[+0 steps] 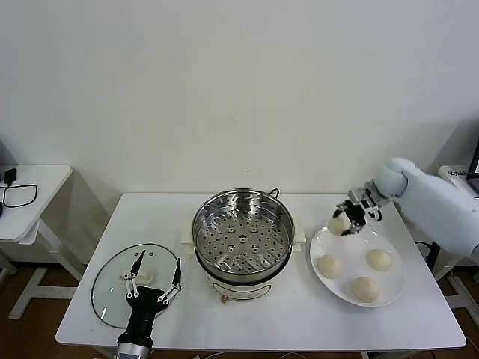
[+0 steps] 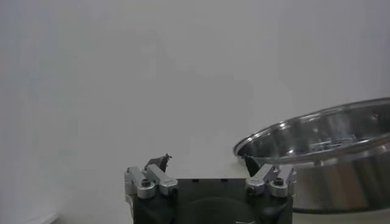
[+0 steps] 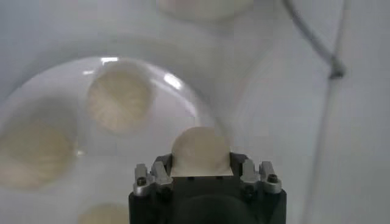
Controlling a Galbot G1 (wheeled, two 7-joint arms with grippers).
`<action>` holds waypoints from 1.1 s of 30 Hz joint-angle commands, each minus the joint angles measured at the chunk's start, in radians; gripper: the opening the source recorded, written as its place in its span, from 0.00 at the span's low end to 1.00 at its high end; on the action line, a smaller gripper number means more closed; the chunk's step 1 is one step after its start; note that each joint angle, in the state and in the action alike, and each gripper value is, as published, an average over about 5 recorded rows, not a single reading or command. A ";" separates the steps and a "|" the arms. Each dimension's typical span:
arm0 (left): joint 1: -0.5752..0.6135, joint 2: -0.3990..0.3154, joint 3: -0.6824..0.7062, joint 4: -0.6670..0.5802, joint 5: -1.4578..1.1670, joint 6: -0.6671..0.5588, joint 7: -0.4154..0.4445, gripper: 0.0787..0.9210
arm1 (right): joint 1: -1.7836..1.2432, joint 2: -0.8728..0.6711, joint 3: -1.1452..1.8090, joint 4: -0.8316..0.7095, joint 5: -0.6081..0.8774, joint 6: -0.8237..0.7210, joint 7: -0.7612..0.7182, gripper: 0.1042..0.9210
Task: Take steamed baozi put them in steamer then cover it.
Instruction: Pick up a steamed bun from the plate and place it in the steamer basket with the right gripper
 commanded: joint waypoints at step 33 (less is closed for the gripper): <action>0.008 0.004 -0.007 -0.022 -0.019 -0.007 -0.002 0.88 | 0.122 0.491 -0.154 0.098 -0.305 0.498 -0.032 0.67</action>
